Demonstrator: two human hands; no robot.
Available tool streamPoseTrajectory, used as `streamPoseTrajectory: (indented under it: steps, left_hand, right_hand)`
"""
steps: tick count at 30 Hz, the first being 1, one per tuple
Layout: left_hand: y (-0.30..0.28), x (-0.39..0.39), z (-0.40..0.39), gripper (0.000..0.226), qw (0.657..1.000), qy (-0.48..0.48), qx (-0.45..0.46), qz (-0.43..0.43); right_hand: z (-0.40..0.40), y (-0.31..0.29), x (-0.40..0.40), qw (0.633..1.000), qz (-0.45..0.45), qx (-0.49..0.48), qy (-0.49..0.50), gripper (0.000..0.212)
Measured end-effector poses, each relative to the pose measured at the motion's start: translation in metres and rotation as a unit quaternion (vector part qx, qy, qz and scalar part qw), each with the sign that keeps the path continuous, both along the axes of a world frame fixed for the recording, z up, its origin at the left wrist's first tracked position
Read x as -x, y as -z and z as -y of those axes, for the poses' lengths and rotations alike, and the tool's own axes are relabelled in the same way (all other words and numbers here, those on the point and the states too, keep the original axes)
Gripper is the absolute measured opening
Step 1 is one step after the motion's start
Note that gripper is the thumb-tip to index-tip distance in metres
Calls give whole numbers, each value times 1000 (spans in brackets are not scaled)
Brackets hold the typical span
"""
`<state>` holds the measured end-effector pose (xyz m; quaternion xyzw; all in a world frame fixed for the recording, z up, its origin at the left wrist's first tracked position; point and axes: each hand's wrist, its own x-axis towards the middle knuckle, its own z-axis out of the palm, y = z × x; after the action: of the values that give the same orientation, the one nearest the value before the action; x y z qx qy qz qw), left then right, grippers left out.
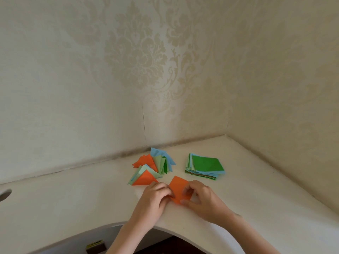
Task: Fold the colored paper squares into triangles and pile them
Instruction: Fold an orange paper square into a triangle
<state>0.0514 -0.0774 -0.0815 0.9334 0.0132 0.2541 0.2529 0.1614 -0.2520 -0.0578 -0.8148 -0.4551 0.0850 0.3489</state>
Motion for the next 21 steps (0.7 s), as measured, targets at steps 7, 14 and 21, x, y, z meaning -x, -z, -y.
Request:
streamPoseTrajectory:
  steps: [7, 14, 21]
  left_hand:
    - [1, 3, -1, 14, 999, -13, 31, -6]
    - [-1, 0, 1, 19, 996, -51, 69, -10]
    - [3, -10, 7, 25, 995, -85, 40, -18]
  right_hand:
    - [7, 11, -1, 998, 35, -47, -21, 27]
    - [-9, 23, 6, 990, 94, -75, 69, 32]
    - [-18, 25, 8, 983, 132, -74, 104, 34]
